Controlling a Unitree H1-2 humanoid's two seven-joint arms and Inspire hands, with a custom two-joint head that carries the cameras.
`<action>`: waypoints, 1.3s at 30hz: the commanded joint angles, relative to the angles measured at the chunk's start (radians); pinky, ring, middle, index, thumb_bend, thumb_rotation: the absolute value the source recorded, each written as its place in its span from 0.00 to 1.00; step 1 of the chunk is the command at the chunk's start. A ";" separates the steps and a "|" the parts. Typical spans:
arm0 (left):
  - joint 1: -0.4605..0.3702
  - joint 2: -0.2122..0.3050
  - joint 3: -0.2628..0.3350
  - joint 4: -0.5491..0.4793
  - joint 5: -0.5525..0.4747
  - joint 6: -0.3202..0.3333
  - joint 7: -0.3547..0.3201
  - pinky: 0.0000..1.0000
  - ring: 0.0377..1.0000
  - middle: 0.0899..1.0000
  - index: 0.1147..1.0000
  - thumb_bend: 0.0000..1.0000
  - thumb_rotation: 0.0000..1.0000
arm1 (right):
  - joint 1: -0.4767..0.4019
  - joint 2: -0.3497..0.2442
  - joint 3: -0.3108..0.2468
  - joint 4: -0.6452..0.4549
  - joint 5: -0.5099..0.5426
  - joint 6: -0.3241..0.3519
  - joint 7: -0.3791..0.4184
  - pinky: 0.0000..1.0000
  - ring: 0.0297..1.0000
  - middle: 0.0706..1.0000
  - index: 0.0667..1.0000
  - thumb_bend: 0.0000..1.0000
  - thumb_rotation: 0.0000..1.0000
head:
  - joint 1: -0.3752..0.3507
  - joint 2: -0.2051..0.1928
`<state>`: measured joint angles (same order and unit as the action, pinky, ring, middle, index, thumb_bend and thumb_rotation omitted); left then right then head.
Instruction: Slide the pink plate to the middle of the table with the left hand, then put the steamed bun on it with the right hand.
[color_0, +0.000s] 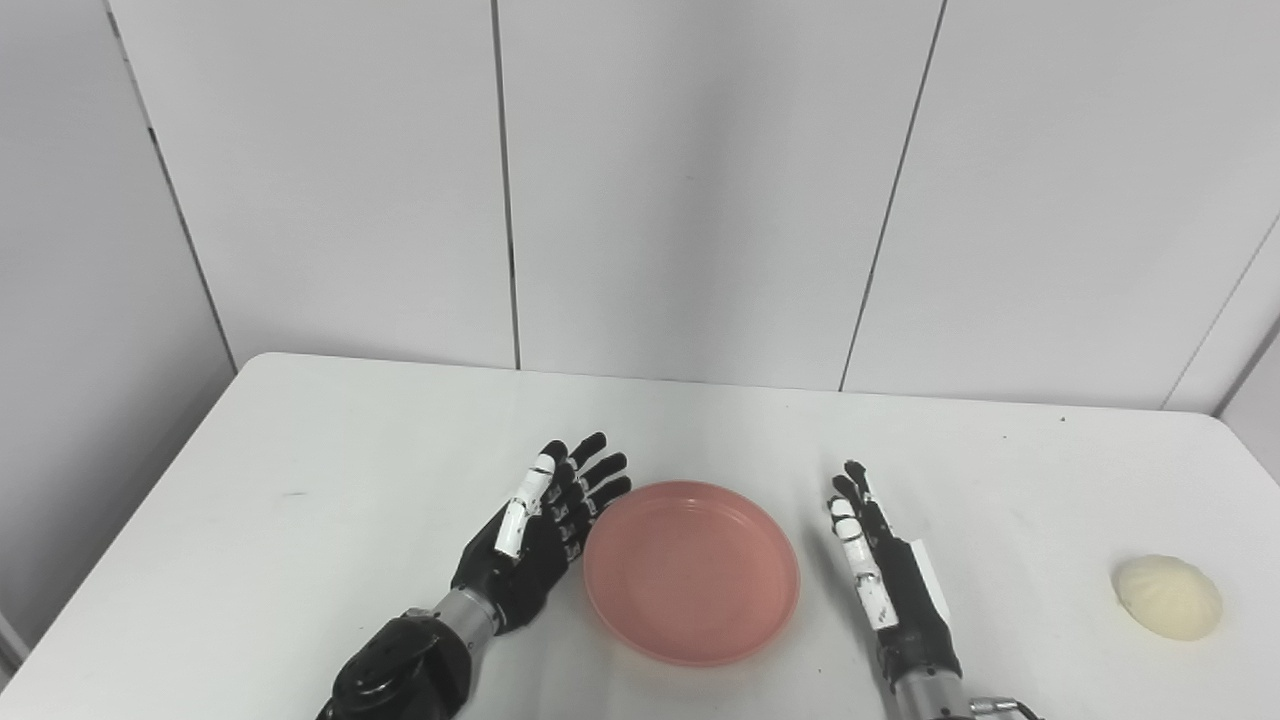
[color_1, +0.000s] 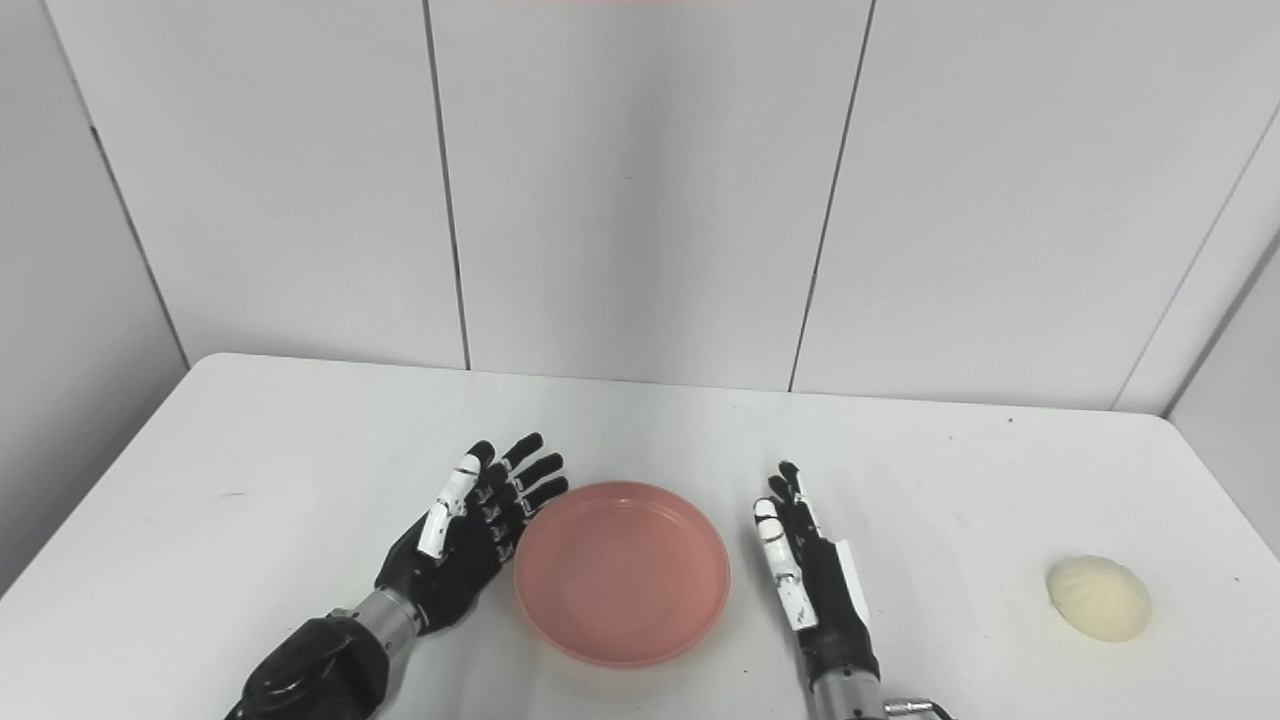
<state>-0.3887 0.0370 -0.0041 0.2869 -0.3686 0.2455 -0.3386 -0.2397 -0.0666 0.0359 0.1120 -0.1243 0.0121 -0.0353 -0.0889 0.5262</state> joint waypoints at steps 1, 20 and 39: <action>0.047 0.005 0.004 0.049 0.018 0.024 0.021 0.96 0.94 0.94 0.95 0.48 1.00 | -0.012 -0.007 0.003 -0.039 -0.025 -0.029 -0.010 0.87 0.87 0.93 0.98 0.41 1.00 | -0.009 -0.001; 0.060 0.031 0.051 0.071 0.016 -0.025 0.012 0.94 0.92 0.92 0.93 0.51 1.00 | -0.082 -0.155 -0.073 -0.253 -0.334 -0.016 -0.133 0.76 0.82 0.91 0.95 0.61 0.93 | -0.232 -0.029; 0.004 0.103 0.094 0.301 -0.019 -0.136 -0.102 0.91 0.88 0.89 0.89 0.55 0.97 | -0.062 -0.479 -0.215 -0.294 -0.502 0.158 -0.013 0.67 0.79 0.84 0.84 0.91 0.61 | -0.378 -0.044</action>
<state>-0.4489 0.1210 0.0889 0.5064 -0.4117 0.0598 -0.4651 -0.2886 -0.5166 -0.1655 -0.1696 -0.6172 0.1646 -0.0495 -0.4677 0.4817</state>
